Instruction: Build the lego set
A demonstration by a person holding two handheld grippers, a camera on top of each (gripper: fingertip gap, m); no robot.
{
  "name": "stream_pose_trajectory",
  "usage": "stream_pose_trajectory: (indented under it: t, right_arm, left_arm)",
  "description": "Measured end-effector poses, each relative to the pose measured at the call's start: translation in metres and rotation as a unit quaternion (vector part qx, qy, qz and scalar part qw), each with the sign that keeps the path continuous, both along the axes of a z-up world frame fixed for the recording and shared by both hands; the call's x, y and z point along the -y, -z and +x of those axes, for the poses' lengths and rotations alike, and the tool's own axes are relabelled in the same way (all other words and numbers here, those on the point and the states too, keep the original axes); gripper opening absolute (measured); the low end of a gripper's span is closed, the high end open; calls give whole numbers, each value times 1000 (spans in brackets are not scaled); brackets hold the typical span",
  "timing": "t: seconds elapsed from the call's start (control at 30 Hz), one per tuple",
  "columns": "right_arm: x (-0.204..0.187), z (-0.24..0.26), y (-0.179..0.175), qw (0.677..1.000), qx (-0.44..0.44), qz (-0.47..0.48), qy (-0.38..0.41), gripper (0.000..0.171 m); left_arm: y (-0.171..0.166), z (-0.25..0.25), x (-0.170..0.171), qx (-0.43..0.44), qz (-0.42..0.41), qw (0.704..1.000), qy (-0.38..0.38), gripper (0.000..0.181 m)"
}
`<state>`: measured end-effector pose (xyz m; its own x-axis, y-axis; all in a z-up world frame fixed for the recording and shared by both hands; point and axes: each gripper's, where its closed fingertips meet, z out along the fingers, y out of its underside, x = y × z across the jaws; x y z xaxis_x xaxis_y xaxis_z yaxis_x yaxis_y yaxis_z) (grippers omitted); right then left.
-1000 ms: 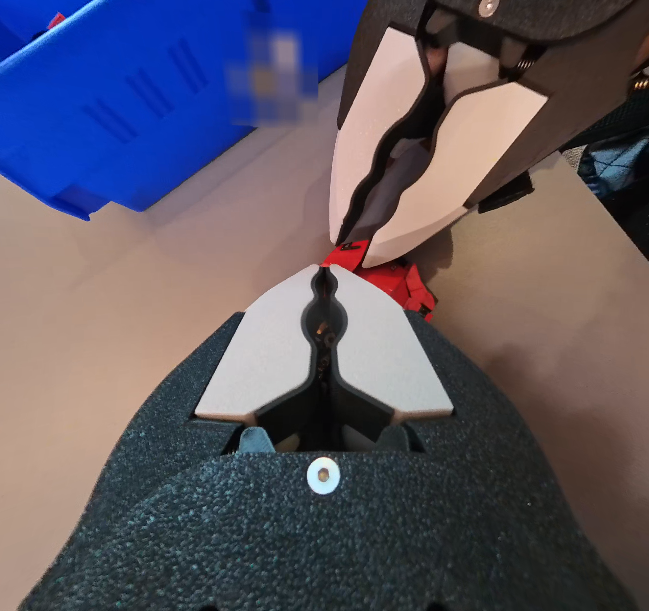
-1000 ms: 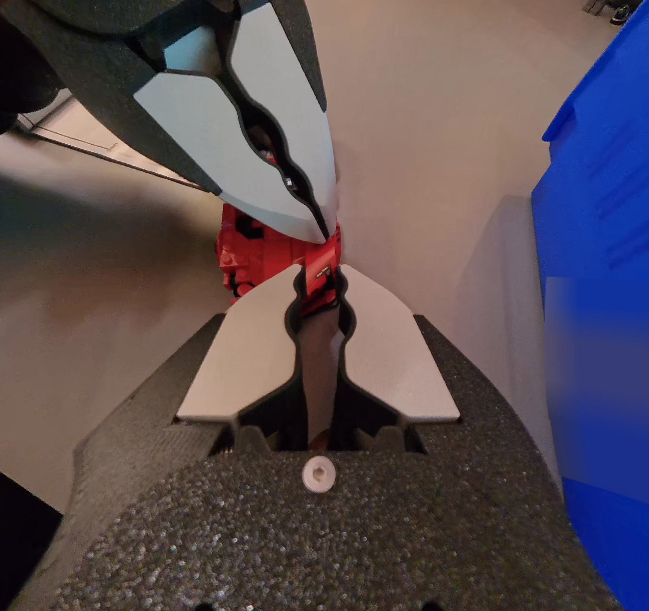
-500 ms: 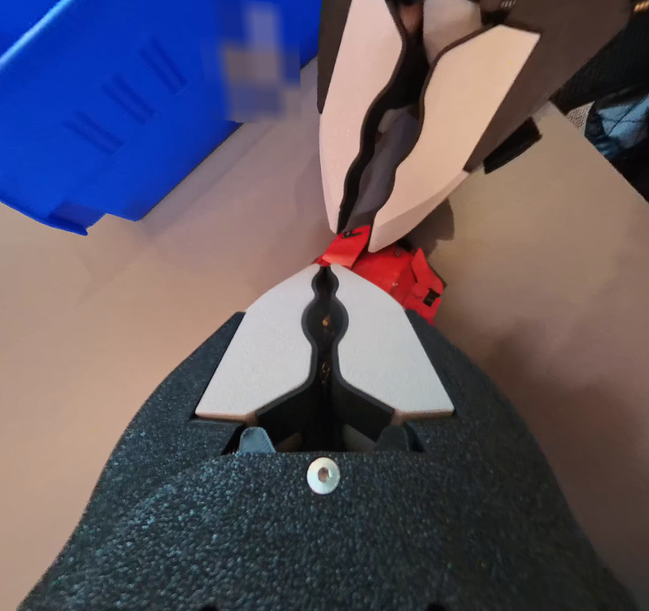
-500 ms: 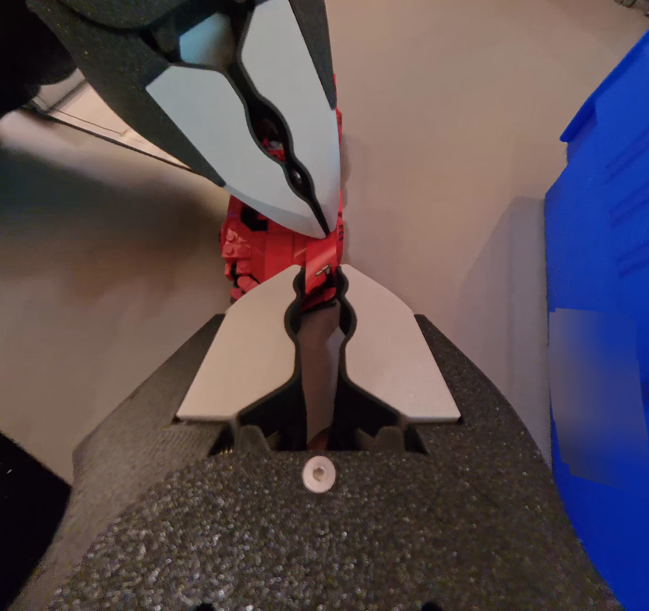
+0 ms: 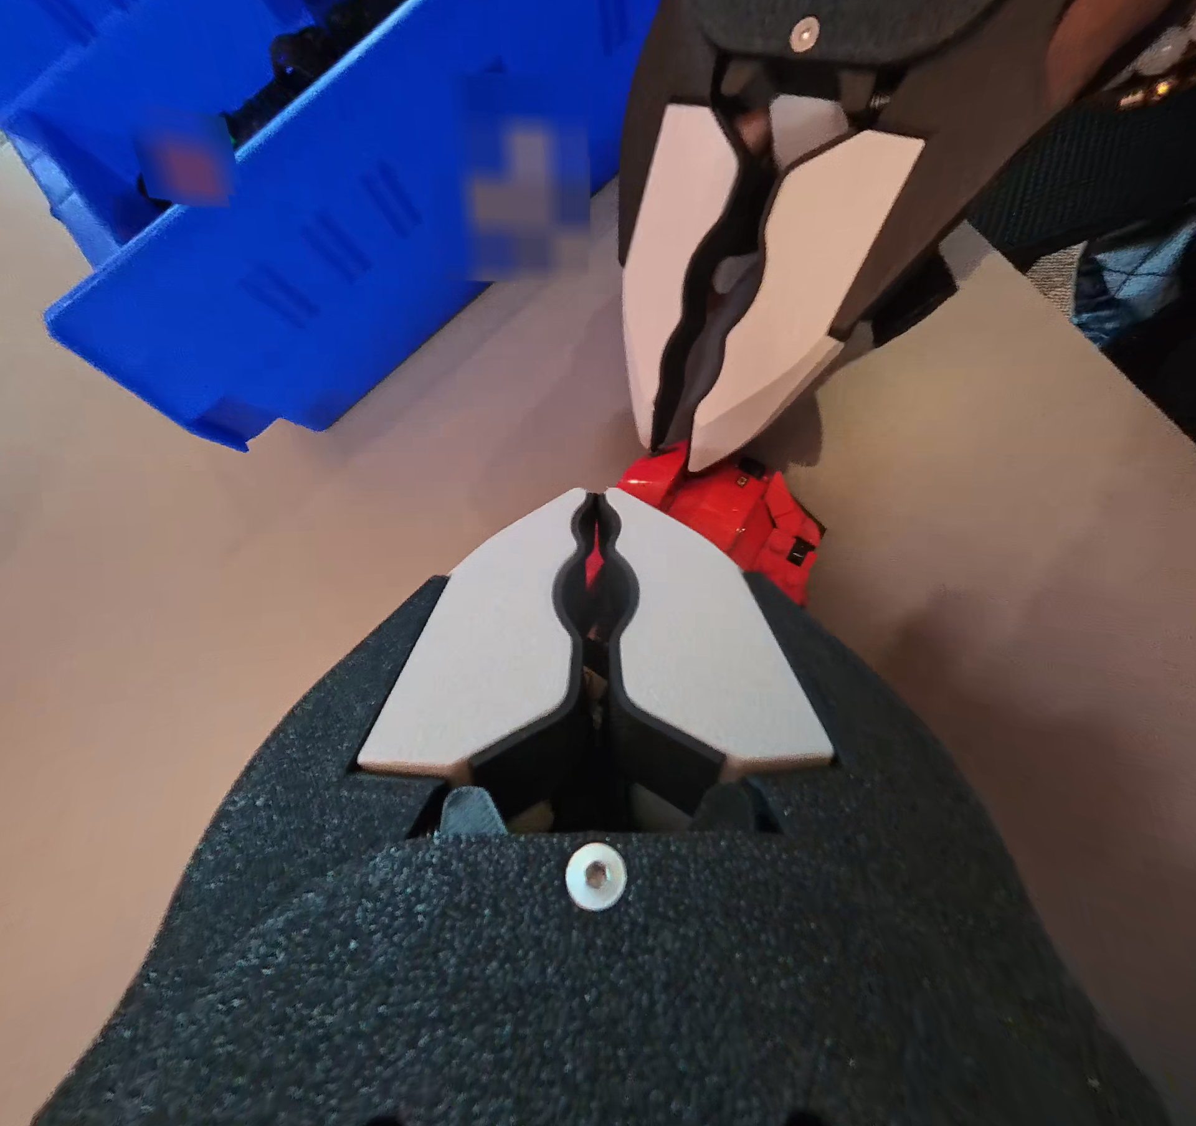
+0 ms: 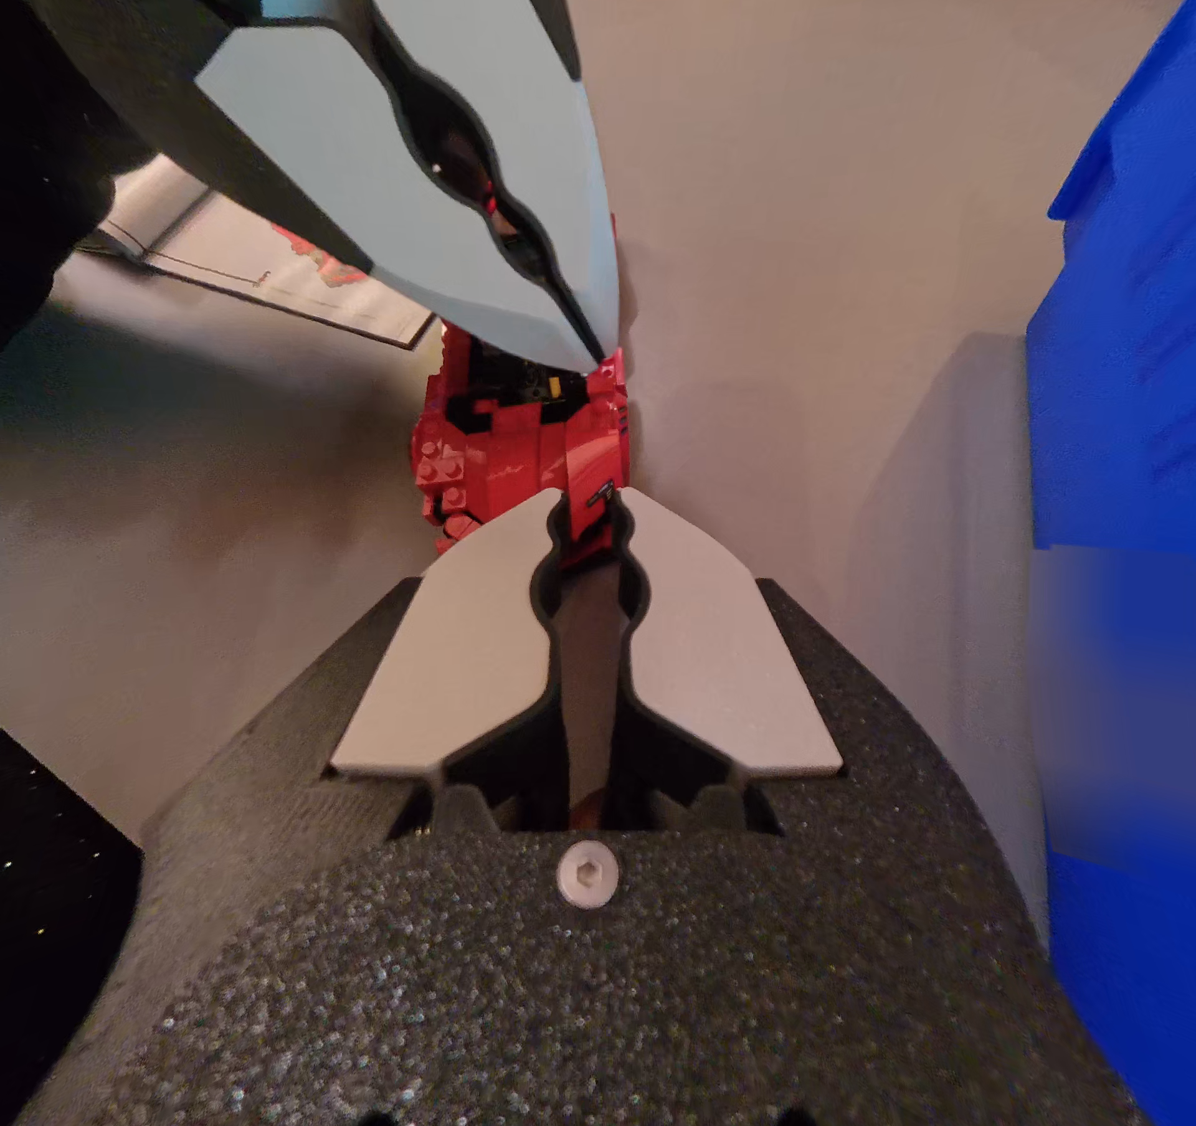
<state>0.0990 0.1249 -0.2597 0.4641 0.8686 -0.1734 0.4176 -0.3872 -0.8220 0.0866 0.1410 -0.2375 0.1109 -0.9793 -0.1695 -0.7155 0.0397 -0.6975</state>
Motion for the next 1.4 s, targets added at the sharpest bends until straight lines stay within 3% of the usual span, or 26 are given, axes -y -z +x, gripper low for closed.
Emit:
stream_pose_trajectory:
  t: [0.23, 1.4]
  right_arm:
    - [1, 0, 1, 1000, 23, 10, 13, 12]
    - [4, -3, 0, 996, 69, 50, -7, 13]
  left_arm:
    - [5, 12, 13, 0, 2, 999, 38, 1]
    - [18, 4, 13, -12, -38, 997, 59, 1]
